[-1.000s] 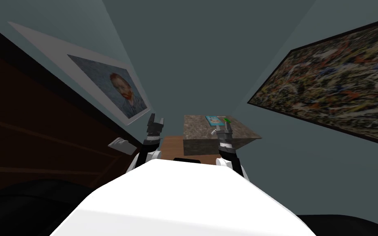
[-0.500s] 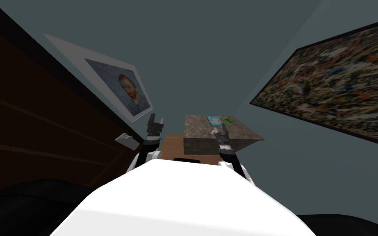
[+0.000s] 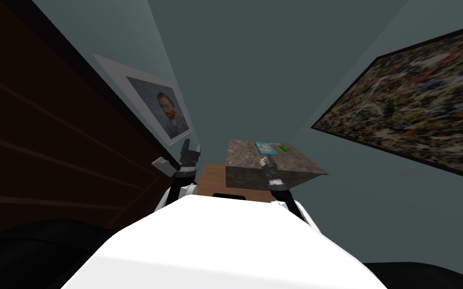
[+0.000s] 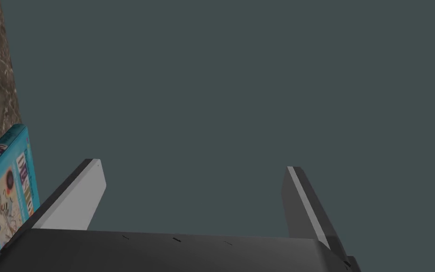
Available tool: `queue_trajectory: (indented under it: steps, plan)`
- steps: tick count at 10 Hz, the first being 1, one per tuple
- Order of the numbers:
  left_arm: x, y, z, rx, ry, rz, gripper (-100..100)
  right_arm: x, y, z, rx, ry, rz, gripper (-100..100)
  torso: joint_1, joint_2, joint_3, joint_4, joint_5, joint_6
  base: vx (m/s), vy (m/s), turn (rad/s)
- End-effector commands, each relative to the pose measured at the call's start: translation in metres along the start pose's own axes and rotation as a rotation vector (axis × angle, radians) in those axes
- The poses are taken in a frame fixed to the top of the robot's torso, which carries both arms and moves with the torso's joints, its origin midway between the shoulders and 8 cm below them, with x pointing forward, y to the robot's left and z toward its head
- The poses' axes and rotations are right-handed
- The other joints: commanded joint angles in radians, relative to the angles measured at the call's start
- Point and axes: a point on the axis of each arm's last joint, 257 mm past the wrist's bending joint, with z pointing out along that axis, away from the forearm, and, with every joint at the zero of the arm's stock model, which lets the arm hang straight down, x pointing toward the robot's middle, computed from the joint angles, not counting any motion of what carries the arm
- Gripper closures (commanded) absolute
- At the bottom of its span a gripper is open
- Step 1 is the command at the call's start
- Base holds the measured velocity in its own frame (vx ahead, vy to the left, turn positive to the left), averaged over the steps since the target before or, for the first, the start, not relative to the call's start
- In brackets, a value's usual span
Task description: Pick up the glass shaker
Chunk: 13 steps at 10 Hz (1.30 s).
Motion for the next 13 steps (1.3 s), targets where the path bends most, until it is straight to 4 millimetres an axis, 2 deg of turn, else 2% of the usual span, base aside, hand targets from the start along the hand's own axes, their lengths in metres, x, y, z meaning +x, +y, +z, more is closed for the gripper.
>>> queue_trajectory:
  steps: [1, 4, 5, 6, 7, 8, 9, 12, 13]
  plan:
    - [0.000, 0.000, 0.000, 0.000, 0.000, 0.000, 0, 0.005, -0.010, -0.006, 0.025, 0.040, -0.019, -100, 0.000, 0.000, 0.000, 0.000, 0.000, 0.000, -0.074, -0.057, 0.053]
    - [0.000, 0.000, 0.000, 0.000, 0.000, 0.000, 0, 0.012, -0.033, -0.019, 0.095, 0.116, -0.049, -100, 0.001, 0.000, 0.000, 0.000, 0.000, 0.000, -0.071, -0.044, 0.107]
    - [0.000, 0.000, 0.000, 0.000, 0.000, 0.000, 0, 0.012, -0.034, -0.020, 0.100, 0.130, -0.059, -100, 0.001, 0.000, 0.000, 0.000, 0.000, 0.000, -0.055, -0.039, 0.070]
    - [0.000, 0.000, 0.000, 0.000, 0.000, 0.000, 0, 0.015, -0.045, -0.027, 0.135, 0.162, -0.071, -100, 0.001, -0.001, 0.000, 0.000, 0.000, 0.001, -0.060, -0.042, 0.137]
    - [0.000, 0.000, 0.000, 0.000, 0.000, 0.000, 0, 0.015, -0.046, -0.028, 0.140, 0.176, -0.082, -100, 0.001, -0.001, 0.000, 0.000, 0.000, 0.000, -0.056, -0.037, 0.075]
    - [0.000, 0.000, 0.000, 0.000, 0.000, 0.000, 0, 0.017, -0.057, -0.036, 0.175, 0.203, -0.091, -100, 0.001, -0.001, -0.001, 0.000, 0.000, 0.001, -0.063, -0.040, 0.122]
    - [0.000, 0.000, 0.000, 0.000, 0.000, 0.000, 0, 0.017, -0.059, -0.038, 0.182, 0.223, -0.106, -100, 0.001, -0.001, 0.000, 0.000, 0.000, 0.000, -0.057, -0.033, 0.075]
    - [0.000, 0.000, 0.000, 0.000, 0.000, 0.000, 0, 0.017, -0.083, -0.058, 0.262, 0.298, -0.144, -100, 0.002, -0.001, 0.000, 0.000, 0.000, 0.001, -0.067, -0.033, 0.125]
    - [0.000, 0.000, 0.000, 0.000, 0.000, 0.000, 0, 0.017, -0.084, -0.060, 0.269, 0.319, -0.160, -100, 0.002, -0.001, -0.001, 0.000, 0.000, 0.000, -0.042, -0.034, 0.070]
